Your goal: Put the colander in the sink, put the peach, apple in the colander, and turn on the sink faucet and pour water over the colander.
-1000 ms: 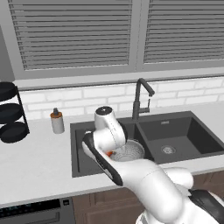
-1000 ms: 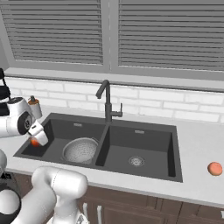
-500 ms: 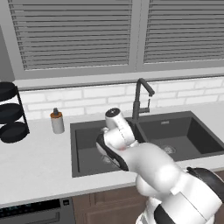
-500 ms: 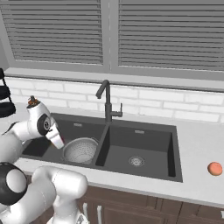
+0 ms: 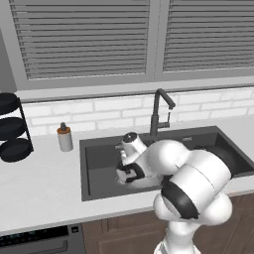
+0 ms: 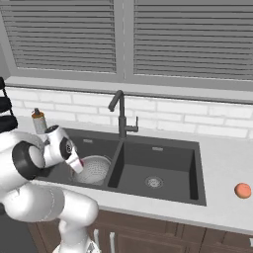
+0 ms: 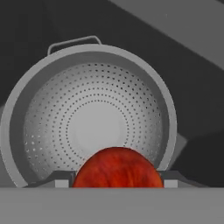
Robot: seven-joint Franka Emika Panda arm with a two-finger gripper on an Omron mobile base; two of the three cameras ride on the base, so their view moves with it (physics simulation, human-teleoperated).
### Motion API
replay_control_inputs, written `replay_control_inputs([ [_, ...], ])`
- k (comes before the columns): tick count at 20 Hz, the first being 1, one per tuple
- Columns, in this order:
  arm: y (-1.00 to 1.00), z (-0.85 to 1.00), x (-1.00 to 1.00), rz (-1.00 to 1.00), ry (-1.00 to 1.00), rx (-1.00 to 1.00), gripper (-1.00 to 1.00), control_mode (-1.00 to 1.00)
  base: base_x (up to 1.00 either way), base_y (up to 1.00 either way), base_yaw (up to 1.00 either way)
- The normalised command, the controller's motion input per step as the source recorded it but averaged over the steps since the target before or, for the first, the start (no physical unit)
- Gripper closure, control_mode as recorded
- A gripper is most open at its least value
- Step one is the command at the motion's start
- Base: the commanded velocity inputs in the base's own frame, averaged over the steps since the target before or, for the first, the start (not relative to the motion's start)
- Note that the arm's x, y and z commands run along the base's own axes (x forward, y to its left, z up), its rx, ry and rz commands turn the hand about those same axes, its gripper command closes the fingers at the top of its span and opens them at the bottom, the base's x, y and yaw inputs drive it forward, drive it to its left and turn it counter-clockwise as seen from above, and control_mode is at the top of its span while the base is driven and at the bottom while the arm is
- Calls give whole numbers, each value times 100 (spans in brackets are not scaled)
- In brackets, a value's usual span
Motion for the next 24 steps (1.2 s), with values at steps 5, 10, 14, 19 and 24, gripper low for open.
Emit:
replay_control_inputs([
  [5, -1, -58, 47, 0, 0, -9, 100, -100, 0, 0, 0],
  [10, -20, -48, 48, 0, 0, 0, 100, -100, 0, 0, 0],
  [14, -18, -44, 47, 0, 0, 0, 100, -100, 0, 0, 0],
  [19, -1, -47, 40, 0, 0, -5, 100, -100, 0, 0, 0],
  [24, 0, -31, 30, 0, 0, -3, 100, -100, 0, 0, 0],
])
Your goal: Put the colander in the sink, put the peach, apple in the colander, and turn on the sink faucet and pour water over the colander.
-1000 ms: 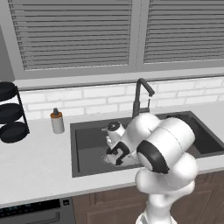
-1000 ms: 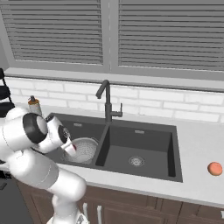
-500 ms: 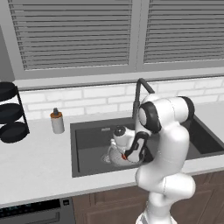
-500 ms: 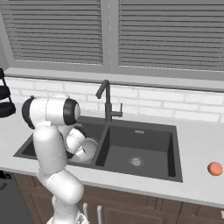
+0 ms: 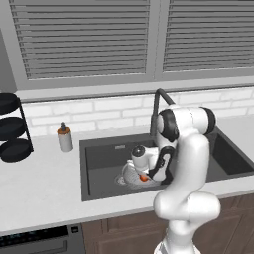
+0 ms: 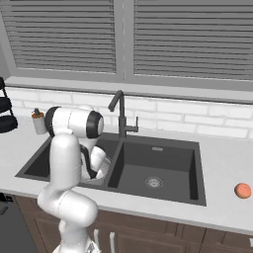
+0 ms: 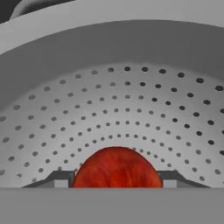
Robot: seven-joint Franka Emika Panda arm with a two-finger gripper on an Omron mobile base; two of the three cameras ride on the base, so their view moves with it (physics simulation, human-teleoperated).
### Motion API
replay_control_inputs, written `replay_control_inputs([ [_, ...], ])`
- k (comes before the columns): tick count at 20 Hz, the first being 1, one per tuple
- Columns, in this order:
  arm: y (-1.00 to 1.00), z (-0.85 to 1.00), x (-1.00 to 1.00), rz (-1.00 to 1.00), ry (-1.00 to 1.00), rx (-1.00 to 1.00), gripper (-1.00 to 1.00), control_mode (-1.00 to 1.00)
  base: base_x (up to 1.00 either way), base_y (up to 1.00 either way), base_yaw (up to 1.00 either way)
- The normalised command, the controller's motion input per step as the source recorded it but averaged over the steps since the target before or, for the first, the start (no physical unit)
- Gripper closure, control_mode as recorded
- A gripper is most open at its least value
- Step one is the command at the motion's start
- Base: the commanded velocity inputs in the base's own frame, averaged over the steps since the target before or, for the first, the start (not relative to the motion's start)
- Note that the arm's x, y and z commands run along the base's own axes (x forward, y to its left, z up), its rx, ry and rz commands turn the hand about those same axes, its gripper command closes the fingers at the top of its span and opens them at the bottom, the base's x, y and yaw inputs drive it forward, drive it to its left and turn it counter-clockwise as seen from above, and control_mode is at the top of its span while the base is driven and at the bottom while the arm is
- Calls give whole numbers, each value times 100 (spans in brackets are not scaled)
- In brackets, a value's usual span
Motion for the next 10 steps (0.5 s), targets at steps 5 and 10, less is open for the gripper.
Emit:
replay_control_inputs([
  [5, -7, -8, 7, 0, 0, 0, -100, -100, 0, 0, 0],
  [10, -10, 0, 0, 0, 0, 0, -100, -100, 0, 0, 0],
])
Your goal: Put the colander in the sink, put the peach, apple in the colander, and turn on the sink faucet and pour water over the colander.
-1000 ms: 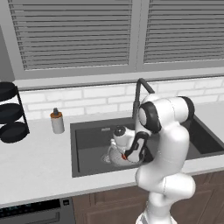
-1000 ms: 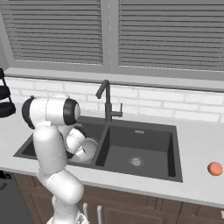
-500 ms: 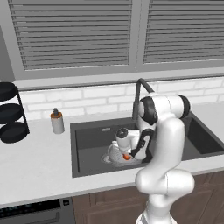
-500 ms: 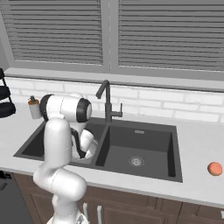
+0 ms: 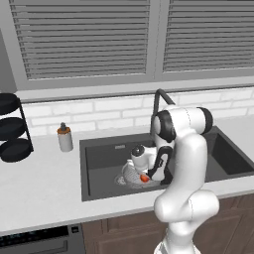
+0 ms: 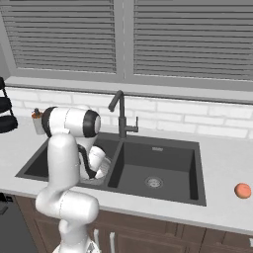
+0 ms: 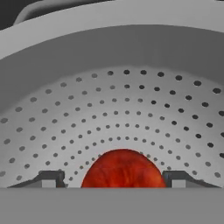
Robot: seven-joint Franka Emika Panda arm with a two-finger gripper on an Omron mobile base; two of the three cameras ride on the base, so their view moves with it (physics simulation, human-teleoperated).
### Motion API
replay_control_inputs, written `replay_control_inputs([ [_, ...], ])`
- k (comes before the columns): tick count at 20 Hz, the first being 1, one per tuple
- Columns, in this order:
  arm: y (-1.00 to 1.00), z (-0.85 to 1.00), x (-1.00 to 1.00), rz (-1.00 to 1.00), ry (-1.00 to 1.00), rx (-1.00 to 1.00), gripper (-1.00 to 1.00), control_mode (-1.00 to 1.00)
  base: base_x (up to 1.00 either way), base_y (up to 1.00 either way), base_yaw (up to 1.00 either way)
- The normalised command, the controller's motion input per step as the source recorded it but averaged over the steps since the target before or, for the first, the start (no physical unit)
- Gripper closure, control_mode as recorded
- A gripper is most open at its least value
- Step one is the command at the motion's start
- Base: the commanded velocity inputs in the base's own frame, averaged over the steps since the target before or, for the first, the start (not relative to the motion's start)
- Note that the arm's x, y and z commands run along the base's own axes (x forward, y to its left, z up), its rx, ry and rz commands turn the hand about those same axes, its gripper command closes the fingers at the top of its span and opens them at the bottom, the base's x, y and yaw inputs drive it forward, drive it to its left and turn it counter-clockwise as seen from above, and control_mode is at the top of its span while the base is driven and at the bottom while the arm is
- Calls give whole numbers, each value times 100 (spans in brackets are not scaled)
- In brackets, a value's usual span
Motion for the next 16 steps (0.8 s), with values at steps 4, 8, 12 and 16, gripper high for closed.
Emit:
replay_control_inputs([
  [4, 0, 9, 0, 0, 0, 0, -100, -100, 0, 0, 0],
  [8, 0, 34, 0, 0, 0, 7, -100, -100, 0, 0, 0],
  [12, 0, 65, 2, 0, 2, 8, -100, -100, 0, 0, 0],
  [16, 4, 31, 30, 0, 4, 0, -100, -100, 0, 0, 0],
])
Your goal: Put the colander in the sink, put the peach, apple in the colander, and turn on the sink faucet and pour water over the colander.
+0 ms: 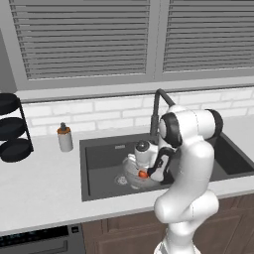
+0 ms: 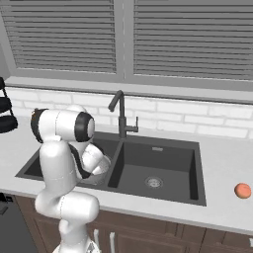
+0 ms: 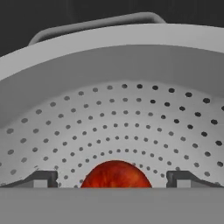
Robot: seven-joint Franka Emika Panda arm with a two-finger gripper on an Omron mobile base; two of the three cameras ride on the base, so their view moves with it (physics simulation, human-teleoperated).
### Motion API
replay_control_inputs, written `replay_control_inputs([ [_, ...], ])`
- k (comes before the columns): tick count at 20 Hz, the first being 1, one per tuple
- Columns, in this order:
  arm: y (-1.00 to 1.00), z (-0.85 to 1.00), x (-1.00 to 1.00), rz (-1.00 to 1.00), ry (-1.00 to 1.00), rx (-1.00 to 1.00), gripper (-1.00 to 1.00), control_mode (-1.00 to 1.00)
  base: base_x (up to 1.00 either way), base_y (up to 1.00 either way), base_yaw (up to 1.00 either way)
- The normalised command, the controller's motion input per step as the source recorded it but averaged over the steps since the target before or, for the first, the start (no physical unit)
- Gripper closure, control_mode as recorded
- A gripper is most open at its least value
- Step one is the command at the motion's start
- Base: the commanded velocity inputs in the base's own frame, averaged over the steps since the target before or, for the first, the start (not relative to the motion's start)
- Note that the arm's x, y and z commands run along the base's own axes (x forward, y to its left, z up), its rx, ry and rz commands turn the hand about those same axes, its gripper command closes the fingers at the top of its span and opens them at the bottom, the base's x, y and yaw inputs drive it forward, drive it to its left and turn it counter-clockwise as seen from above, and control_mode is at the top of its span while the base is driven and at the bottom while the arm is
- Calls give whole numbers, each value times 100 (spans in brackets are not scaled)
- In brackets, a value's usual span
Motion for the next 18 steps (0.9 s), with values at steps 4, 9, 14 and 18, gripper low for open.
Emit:
replay_control_inputs([
  [4, 4, -13, 53, -5, -1, 0, 100, -100, 0, 0, 0],
  [9, 0, -36, 58, -10, -2, 0, 100, -100, 0, 0, 0],
  [14, -11, -51, 0, -12, -15, 0, 100, -100, 0, 0, 0],
  [18, -18, -45, -42, -10, -23, 0, 100, -100, 0, 0, 0],
])
